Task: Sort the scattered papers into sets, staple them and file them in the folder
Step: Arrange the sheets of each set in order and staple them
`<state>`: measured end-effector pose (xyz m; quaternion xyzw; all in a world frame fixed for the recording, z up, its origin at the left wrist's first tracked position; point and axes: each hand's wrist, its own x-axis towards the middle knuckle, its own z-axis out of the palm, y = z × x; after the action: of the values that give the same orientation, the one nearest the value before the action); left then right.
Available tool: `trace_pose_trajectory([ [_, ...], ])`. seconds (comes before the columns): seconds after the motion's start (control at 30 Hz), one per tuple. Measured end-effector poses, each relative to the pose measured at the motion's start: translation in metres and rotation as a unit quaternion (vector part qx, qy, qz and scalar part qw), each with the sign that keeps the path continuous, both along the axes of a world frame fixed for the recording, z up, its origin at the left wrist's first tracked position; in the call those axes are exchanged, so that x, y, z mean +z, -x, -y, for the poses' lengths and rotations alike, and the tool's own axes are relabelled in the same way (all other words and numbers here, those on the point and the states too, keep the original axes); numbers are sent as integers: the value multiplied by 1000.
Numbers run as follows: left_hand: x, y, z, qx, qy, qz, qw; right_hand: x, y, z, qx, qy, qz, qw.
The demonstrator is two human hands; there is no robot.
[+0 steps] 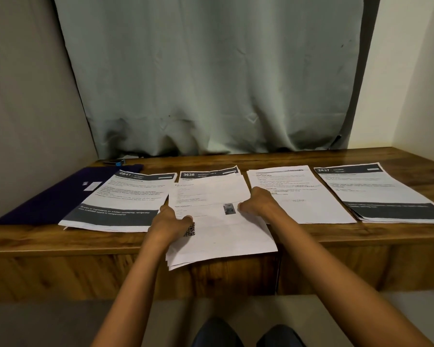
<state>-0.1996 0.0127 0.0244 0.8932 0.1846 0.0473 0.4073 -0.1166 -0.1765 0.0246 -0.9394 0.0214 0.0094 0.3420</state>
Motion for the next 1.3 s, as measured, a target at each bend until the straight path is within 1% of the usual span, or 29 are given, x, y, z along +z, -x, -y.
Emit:
trace_pose_trajectory([
  [0.13, 1, 3, -1, -1, -1, 4, 1000, -4, 2, -5, 0, 17, 16, 1000],
  [0.23, 1, 8, 1, -24, -4, 28, 999, -5, 8, -6, 5, 24, 35, 999],
  [0.33, -1, 17, 4, -42, 6, 67, 997, -5, 16, 0, 19, 1, 66, 998],
  [0.4, -7, 27, 1, -39, 15, 89, 995, -5, 23, 7, 20, -29, 106, 994],
  [0.5, -25, 44, -7, -21, 29, 123, 992, -7, 40, 25, -5, -60, 167, 984],
  [0.57, -39, 57, -13, -6, 38, 134, 990, -10, 53, 37, -29, -72, 171, 982],
  [0.63, -53, 64, -18, 17, 33, 115, 993, -16, 66, 47, -42, -62, 146, 986],
  [0.7, -64, 65, -19, 42, 72, 107, 991, -20, 77, 52, -38, -50, 122, 991],
  [0.77, -70, 63, -16, 59, 171, 116, 977, -23, 85, 51, -28, -63, 108, 992],
  [0.8, -73, 60, -14, 65, 232, 121, 963, -24, 87, 49, -21, -80, 98, 992],
  [0.83, -76, 58, -13, 68, 273, 126, 951, -24, 89, 47, -16, -102, 87, 991],
  [0.93, -79, 53, -11, 76, 307, 147, 937, -26, 92, 42, -9, -138, 68, 988],
  [1.07, -73, 59, -3, 84, 370, 160, 911, -32, 97, 39, -17, -159, 76, 984],
  [1.13, -71, 64, -1, 75, 401, 151, 901, -38, 99, 39, -25, -186, 67, 980],
  [1.2, -71, 70, 0, 60, 428, 141, 891, -42, 102, 37, -35, -190, 73, 978],
  [1.3, -70, 80, -3, 31, 473, 93, 876, -48, 106, 37, -41, -198, 86, 976],
])
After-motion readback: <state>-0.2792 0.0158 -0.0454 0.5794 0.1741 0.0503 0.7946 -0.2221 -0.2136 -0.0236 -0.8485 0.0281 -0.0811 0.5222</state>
